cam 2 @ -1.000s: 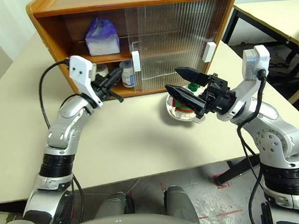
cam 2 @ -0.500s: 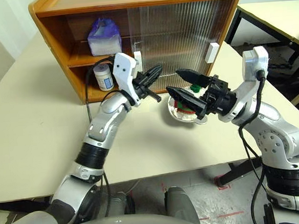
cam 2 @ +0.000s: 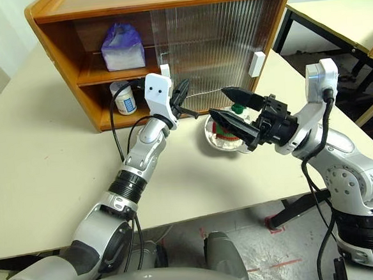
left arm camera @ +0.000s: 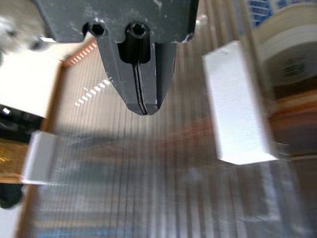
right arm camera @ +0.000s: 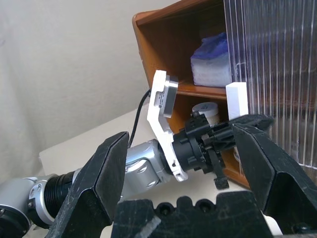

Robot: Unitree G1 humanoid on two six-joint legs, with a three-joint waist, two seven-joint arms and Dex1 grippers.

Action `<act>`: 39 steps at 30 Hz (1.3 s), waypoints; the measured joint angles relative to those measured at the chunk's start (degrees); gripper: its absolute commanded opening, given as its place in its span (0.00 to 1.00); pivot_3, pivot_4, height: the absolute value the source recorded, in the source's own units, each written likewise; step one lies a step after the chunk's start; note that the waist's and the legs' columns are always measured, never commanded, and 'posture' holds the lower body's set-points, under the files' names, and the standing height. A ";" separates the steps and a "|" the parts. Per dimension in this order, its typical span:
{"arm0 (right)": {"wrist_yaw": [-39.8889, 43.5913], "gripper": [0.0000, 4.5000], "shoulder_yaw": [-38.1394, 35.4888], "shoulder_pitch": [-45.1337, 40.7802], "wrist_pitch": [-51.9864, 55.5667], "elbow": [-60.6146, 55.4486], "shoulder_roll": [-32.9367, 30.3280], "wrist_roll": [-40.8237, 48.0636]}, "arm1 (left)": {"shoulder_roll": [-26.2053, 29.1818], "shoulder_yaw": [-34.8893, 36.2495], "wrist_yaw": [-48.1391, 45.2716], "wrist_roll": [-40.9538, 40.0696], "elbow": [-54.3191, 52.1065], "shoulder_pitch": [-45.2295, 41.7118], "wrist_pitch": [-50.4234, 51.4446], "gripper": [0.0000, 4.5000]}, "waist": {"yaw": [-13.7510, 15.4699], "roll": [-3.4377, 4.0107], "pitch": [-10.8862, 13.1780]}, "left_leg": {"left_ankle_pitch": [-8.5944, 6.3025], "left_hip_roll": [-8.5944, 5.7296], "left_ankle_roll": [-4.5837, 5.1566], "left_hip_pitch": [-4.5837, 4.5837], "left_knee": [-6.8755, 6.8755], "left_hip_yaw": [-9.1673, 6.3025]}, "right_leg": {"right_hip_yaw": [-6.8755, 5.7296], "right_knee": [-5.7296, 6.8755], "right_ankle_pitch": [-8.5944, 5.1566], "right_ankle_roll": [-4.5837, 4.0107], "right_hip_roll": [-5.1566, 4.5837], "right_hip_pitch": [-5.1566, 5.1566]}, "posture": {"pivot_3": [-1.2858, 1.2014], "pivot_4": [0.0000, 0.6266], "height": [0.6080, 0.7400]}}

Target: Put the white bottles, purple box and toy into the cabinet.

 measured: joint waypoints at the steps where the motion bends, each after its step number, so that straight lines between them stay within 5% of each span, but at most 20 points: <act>1: -0.04 1.00 0.00 0.09 0.00 -0.10 0.00 0.06 | 0.00 0.00 0.97 0.33 0.83 -0.38 -0.65 0.01 | 0.00 0.00 0.00 | 0.00 0.00 0.00 0.00 0.00 0.00 | 0.00 0.00 0.00 0.00 0.00 0.00 | 0.43 0.00 1.00; 39: -0.41 1.00 0.04 0.13 -0.01 -0.58 0.03 0.41 | 1.89 4.30 12.11 4.00 -12.10 6.67 5.01 0.01 | -1.43 0.01 0.00 | 0.00 0.02 -0.01 0.04 0.00 0.00 | -0.01 0.04 0.05 0.00 -0.02 0.00 | 0.45 0.00 1.00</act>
